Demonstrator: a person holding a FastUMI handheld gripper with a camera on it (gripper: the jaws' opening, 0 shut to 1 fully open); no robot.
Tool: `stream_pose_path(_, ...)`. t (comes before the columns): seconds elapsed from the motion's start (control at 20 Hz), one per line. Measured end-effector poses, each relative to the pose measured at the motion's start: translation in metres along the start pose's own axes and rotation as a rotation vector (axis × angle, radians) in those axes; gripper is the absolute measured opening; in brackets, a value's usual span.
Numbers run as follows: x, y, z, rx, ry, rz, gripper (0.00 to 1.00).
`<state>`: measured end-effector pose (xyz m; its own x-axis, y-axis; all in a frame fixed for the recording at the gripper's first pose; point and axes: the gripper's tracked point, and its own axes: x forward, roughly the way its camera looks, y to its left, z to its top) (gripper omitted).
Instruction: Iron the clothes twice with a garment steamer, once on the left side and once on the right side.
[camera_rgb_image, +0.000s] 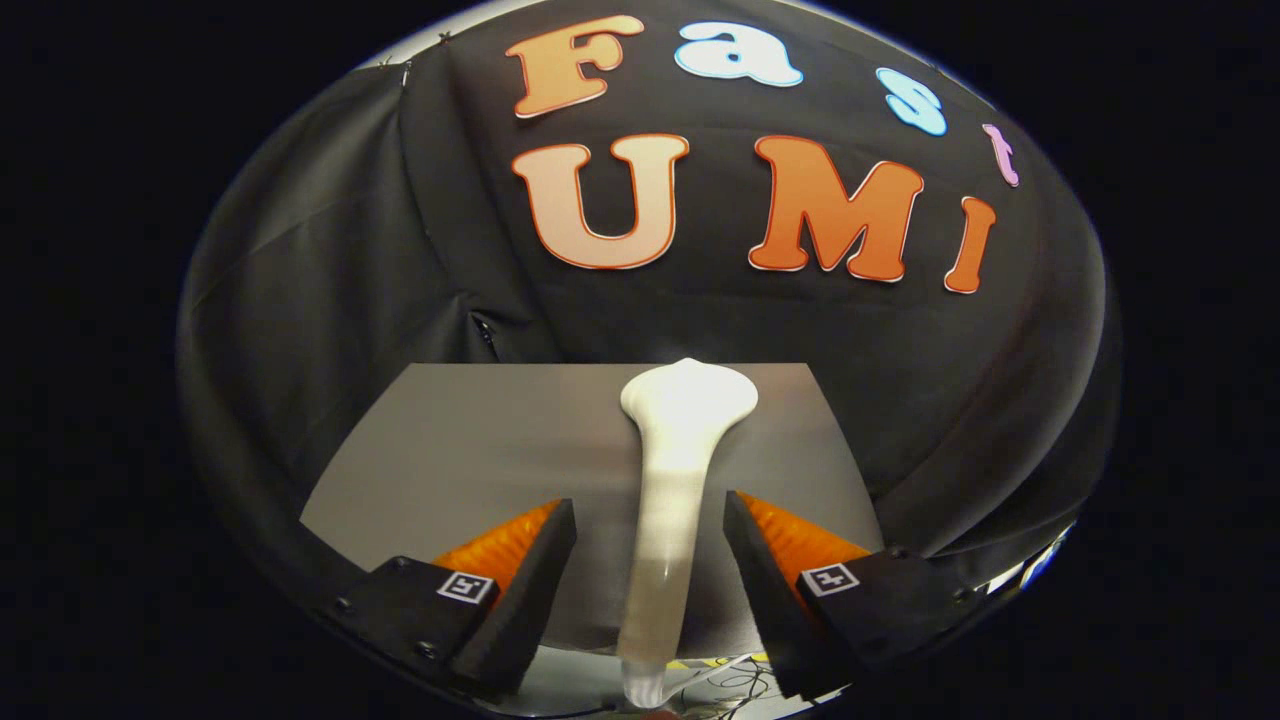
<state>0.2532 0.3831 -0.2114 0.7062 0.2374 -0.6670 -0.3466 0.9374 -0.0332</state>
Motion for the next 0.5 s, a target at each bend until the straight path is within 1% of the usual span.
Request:
stream_pose_path(0.1,0.014,-0.004,-0.006,-0.005,0.041,-0.018,0.79)
stream_pose_path(0.25,0.029,-0.005,-0.012,0.015,0.081,-0.017,0.72)
stream_pose_path(0.3,0.031,-0.004,-0.014,0.018,0.095,-0.014,0.68)
stream_pose_path(0.45,0.037,-0.004,-0.016,0.008,0.117,-0.018,0.64)
stream_pose_path(0.5,0.037,-0.008,-0.017,0.004,0.122,-0.031,0.63)
